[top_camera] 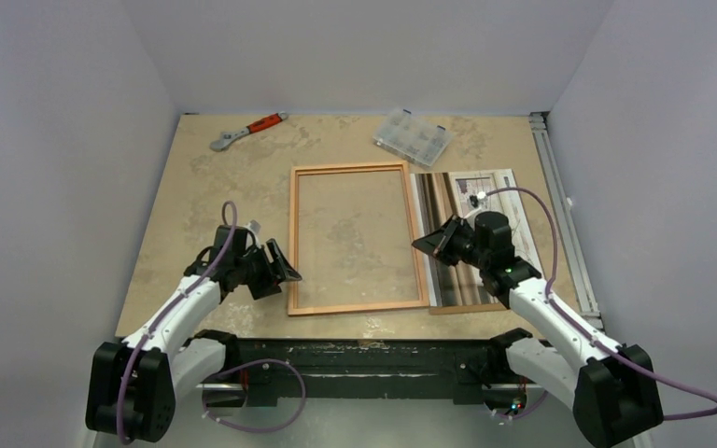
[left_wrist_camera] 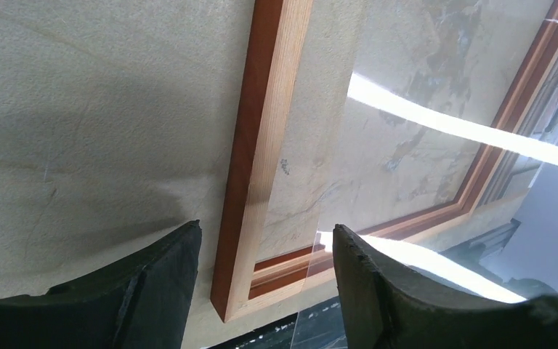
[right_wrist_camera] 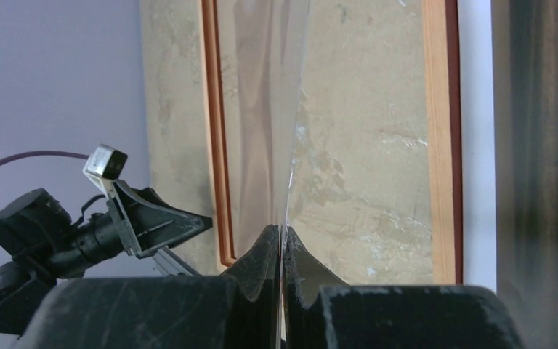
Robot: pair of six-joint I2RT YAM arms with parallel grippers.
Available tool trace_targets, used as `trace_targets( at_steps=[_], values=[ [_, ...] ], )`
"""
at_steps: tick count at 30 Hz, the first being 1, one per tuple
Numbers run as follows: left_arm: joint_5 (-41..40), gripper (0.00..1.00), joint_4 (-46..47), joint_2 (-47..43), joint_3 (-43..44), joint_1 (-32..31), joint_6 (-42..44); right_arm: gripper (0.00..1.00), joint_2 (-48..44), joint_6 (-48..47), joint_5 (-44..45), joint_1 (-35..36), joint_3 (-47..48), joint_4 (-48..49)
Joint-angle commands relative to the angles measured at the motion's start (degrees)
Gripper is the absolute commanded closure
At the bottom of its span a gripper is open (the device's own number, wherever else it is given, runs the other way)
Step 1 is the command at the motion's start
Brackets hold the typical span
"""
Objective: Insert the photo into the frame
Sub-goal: Place the photo frame item in the photo frame.
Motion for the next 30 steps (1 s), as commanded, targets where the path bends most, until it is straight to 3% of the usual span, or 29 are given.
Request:
trace_targets(
  at_steps=[1,6,11,16,20,30],
  values=[
    [1.07,0.36,1.90,0.37,0.73,0.36,0.88,1.00,-2.88,-5.39,-1.81,0.55,-1.39,-1.47],
    [1.30,0.35,1.45,1.09,1.53,0.31,1.85,0.83,-2.37,-11.82,-7.95,0.57,-1.69,-4.22],
    [1.12,0.35,0.30,1.26,2.09,0.33,2.84,0.79,1.12,-14.51,-14.86,0.50,-0.84,-2.89],
    [0.85,0.35,-0.28,0.98,2.53,0.36,3.04,0.83,3.68,-16.25,-17.78,0.58,1.73,-3.93],
    [0.34,0.35,-0.78,0.80,3.36,0.36,3.10,1.00,3.76,-16.41,-18.64,0.57,3.55,-5.26],
    [-2.40,0.35,-3.40,-0.19,4.73,0.43,3.94,1.00,2.05,-12.17,-21.82,0.49,8.24,-6.62]
  ],
)
